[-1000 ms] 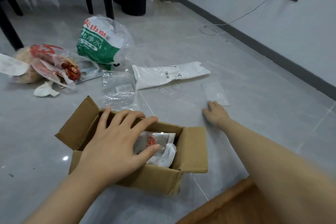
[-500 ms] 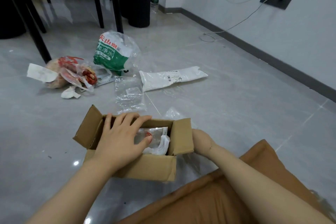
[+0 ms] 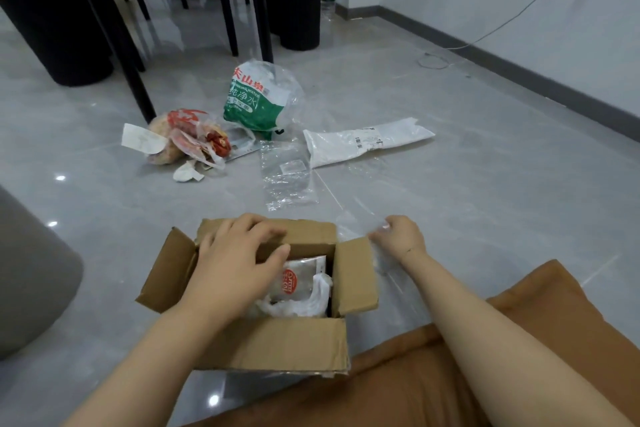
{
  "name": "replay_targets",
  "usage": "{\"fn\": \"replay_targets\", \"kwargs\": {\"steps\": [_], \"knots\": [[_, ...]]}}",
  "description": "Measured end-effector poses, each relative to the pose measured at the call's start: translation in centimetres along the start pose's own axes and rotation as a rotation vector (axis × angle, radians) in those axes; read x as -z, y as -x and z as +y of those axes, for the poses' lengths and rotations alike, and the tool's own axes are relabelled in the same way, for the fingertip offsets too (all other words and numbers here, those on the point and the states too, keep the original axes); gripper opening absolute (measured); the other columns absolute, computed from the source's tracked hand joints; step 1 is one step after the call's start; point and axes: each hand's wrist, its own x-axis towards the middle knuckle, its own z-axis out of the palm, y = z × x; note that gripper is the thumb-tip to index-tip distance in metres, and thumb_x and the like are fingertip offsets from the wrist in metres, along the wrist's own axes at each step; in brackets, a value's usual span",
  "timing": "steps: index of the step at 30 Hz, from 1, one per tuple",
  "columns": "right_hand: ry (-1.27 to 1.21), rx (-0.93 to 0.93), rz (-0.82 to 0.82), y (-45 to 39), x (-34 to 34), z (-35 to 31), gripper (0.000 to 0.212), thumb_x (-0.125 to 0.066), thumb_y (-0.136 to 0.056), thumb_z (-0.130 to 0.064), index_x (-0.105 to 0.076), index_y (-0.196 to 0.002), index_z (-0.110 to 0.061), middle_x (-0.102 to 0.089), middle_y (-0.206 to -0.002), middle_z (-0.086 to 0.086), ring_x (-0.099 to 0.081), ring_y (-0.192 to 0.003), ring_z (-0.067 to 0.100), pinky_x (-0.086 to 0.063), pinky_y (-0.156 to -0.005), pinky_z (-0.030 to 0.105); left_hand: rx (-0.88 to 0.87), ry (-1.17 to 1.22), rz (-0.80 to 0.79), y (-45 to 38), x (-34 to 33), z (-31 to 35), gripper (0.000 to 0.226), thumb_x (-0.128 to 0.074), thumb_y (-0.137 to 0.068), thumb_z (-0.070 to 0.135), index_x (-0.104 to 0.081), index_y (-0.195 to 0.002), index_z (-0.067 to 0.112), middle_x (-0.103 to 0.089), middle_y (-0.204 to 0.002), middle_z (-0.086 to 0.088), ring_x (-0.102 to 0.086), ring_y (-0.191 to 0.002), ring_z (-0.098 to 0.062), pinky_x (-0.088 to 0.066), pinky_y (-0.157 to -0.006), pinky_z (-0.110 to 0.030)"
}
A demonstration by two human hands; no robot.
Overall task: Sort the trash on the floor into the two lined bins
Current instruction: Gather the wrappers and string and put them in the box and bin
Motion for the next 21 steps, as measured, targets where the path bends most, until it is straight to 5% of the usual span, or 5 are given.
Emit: {"fn": "replay_targets", "kwargs": {"steps": [2,5,13,16,21], "knots": [[-0.349,0.071,-0.05,1.4,1.4,-1.8,0.036,-0.068,-0.081,-0.016,-0.042,-0.057,-0.016,-0.043,-0.057,-0.001,-0.043,-0.059,0.018,-0.032,-0.052,0.027,0.018,0.169,0.075,-0.6,0.4,0.1,0.022,-0.056,-0.092,0.034,-0.062,-0.113,0.032,-0.053,-0.115,0.017,-0.045,-0.108,-0.003,-0.032,-0.096,-0.023],[-0.685,0.203,-0.116,5.1,4.9,-5.9,0.017,-0.068,-0.086,-0.012,-0.061,-0.07,-0.01,-0.057,-0.065,0.002,-0.053,-0.057,0.011,-0.043,-0.053,0.021,0.084,0.468,0.108,-0.7,1.2,0.6,0.026,-0.063,-0.09,0.02,-0.062,-0.115,0.027,-0.058,-0.115,0.011,-0.054,-0.102,0.003,-0.041,-0.088,-0.011],[-0.843,0.373,-0.312,13.7,9.2,-11.1,0.027,-0.068,-0.084,-0.014,-0.068,-0.106,0.002,-0.07,-0.104,0.019,-0.067,-0.089,0.023,-0.053,-0.079,0.033,0.299,1.316,-0.113,0.7,4.3,3.0,0.061,-0.071,-0.079,0.034,-0.049,-0.134,0.019,-0.066,-0.122,0.001,-0.062,-0.112,-0.012,-0.042,-0.105,-0.038],[-0.824,0.353,-0.385,15.0,9.1,-11.6,0.028,-0.069,-0.083,-0.014,-0.068,-0.106,0.003,-0.071,-0.103,0.018,-0.067,-0.089,0.024,-0.054,-0.079,0.033,0.275,1.406,-0.129,1.3,5.0,3.4,0.037,-0.066,-0.086,0.028,-0.062,-0.118,0.013,-0.071,-0.113,-0.002,-0.067,-0.106,-0.017,-0.047,-0.098,-0.039],[-0.771,0.375,-0.417,15.9,8.1,-11.7,0.021,-0.071,-0.081,-0.009,-0.067,-0.101,-0.001,-0.072,-0.09,0.008,-0.067,-0.077,0.015,-0.053,-0.068,0.021,0.37,1.232,0.092,3.1,4.7,2.8,0.018,-0.068,-0.087,0.02,-0.07,-0.103,0.012,-0.075,-0.098,-0.003,-0.071,-0.093,-0.02,-0.057,-0.085,-0.038]]}}
